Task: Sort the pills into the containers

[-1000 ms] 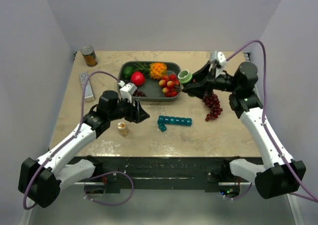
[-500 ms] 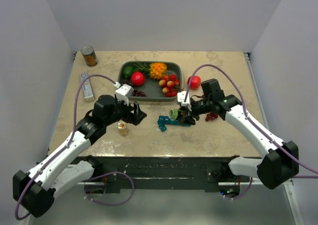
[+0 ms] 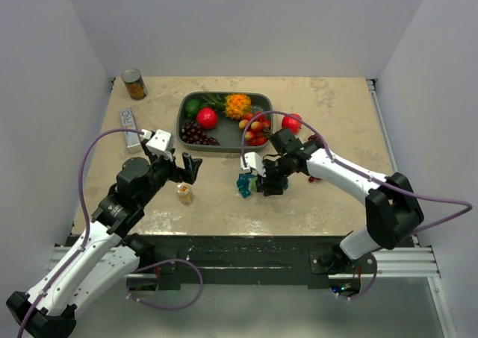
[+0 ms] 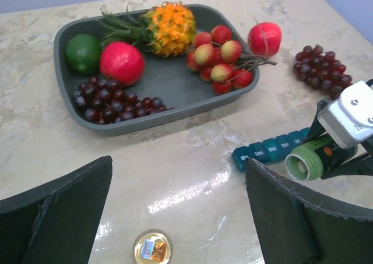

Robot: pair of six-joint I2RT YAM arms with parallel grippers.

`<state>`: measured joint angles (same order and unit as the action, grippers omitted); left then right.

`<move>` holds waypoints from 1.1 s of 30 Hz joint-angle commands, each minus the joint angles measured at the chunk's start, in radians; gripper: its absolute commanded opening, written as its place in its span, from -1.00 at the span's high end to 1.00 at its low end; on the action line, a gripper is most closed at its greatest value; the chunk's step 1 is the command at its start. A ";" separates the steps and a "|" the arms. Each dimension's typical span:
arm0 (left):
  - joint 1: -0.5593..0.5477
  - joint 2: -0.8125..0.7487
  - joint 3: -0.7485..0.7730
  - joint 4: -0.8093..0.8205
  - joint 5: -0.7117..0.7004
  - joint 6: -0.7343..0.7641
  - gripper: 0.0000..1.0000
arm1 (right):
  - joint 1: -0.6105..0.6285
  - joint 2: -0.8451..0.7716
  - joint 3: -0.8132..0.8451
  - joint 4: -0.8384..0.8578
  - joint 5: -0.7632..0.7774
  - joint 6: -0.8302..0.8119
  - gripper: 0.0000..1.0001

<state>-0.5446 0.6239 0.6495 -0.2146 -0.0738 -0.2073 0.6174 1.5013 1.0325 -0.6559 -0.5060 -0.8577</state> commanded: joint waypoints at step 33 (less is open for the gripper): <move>0.011 -0.019 0.018 -0.017 -0.100 0.022 -0.99 | 0.176 0.204 0.227 -0.119 0.400 0.101 1.00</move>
<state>-0.5385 0.6167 0.6495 -0.2562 -0.1608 -0.1978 0.7815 1.7081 1.2053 -0.7521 -0.1455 -0.7742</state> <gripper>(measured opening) 0.994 0.539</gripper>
